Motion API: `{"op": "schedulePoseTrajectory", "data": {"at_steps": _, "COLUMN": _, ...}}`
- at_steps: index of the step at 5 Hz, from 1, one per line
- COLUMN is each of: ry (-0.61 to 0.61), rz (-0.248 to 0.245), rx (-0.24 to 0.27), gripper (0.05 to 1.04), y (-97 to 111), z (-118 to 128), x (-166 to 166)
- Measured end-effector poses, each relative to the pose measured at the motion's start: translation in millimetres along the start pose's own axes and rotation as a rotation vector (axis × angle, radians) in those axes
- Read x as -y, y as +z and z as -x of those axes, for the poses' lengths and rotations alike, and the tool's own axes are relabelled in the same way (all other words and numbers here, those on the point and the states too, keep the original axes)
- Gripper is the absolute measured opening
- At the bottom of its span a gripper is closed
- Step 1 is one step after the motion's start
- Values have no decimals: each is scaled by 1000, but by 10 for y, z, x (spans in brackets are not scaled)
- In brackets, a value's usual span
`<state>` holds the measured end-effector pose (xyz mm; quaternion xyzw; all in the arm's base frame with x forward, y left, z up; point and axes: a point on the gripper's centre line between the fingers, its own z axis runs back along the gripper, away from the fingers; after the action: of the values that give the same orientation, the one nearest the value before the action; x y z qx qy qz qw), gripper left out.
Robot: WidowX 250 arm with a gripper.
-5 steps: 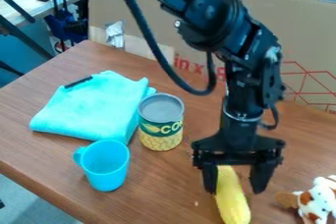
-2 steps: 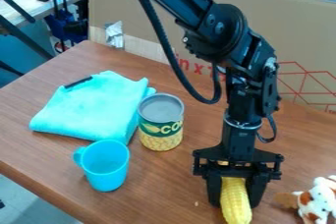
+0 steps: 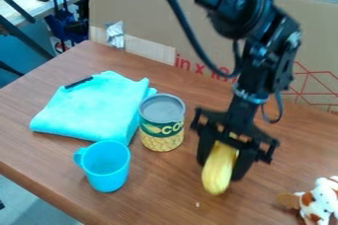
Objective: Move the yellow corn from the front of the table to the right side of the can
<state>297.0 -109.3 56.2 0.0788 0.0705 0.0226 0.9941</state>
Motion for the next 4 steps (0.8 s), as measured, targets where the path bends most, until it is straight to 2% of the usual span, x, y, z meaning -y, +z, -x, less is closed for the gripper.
{"op": "schedulePoseTrajectory", "data": {"at_steps": 1, "ry": -220, "rz": -46, "rx": 74, "gripper": 695, "y": 293, "z": -189, "x": -26}}
{"op": "schedulePoseTrajectory", "data": {"at_steps": 2, "ry": -266, "rz": -20, "rx": 83, "gripper": 695, "y": 272, "z": -334, "x": -99}}
{"op": "schedulePoseTrajectory", "data": {"at_steps": 4, "ry": -252, "rz": 80, "rx": 180, "gripper": 696, "y": 73, "z": -606, "x": -274}}
